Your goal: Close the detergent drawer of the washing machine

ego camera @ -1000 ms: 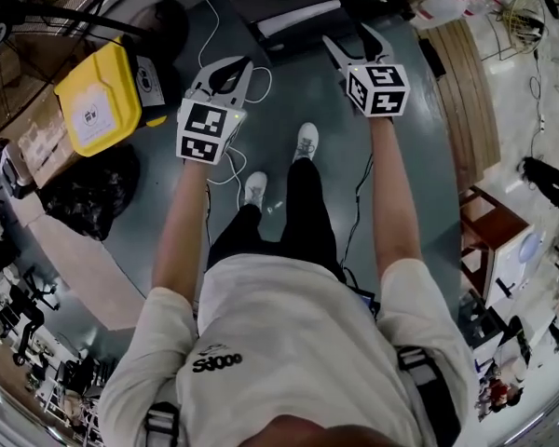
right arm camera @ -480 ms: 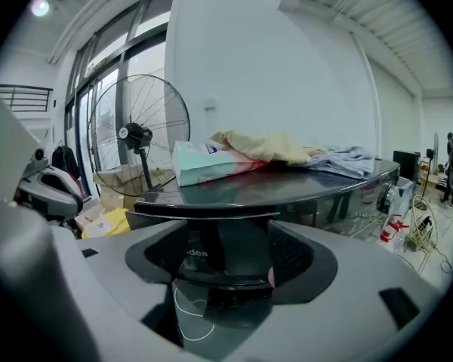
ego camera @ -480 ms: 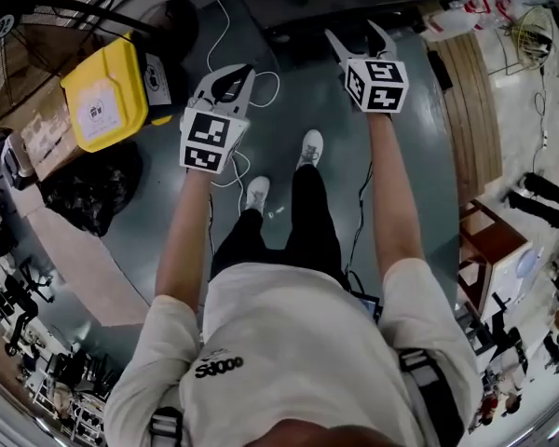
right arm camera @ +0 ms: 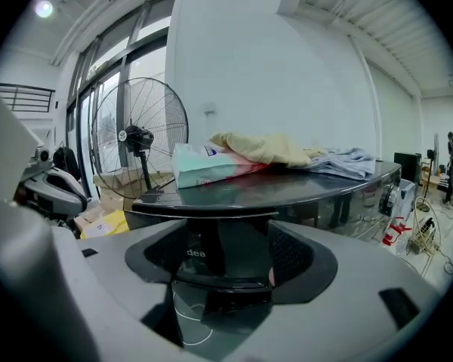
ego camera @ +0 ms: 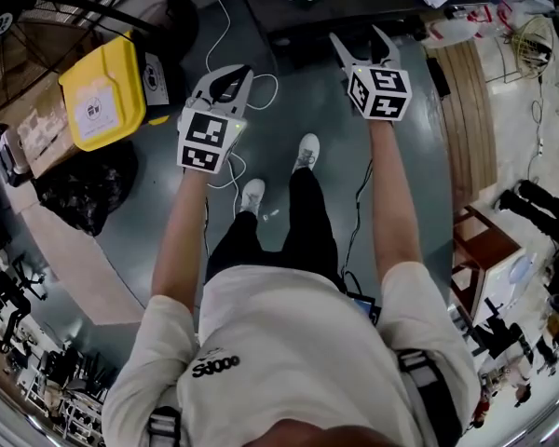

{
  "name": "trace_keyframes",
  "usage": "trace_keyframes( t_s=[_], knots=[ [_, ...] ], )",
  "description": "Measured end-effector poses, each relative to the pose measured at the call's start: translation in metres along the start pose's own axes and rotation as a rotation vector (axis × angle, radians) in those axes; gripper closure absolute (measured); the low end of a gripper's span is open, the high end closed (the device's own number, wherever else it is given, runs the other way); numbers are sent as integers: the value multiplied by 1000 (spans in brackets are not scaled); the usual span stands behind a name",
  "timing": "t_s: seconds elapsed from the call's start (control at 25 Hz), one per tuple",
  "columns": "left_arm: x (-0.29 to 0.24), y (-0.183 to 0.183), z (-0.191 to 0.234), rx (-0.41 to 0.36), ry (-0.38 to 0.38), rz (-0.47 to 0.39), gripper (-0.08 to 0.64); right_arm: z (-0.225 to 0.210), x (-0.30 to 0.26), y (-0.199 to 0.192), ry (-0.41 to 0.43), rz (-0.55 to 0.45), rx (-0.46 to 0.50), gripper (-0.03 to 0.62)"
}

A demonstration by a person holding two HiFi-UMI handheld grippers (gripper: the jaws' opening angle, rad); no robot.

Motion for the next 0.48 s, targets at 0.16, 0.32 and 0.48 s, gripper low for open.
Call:
trace_keyframes(
  t_s=[0.16, 0.32, 0.48],
  knots=[
    [-5, 4, 4, -3, 6, -3, 541, -2, -1, 0, 0, 1, 0, 302],
    [-7, 5, 7, -4, 12, -1, 541, -4, -1, -2, -7, -18, 1, 298],
    [-8, 5, 12, -8, 16, 7, 541, -5, -3, -3, -6, -32, 0, 296]
  ],
)
Point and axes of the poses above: the fingertips, and each gripper's own axes: x backward along the fingers, z to its left, y out of its top, the point moved 5 cm from there along x, backward along the fingers, and after that the axes turned 1 degree about -y, right-handed, at the moved point
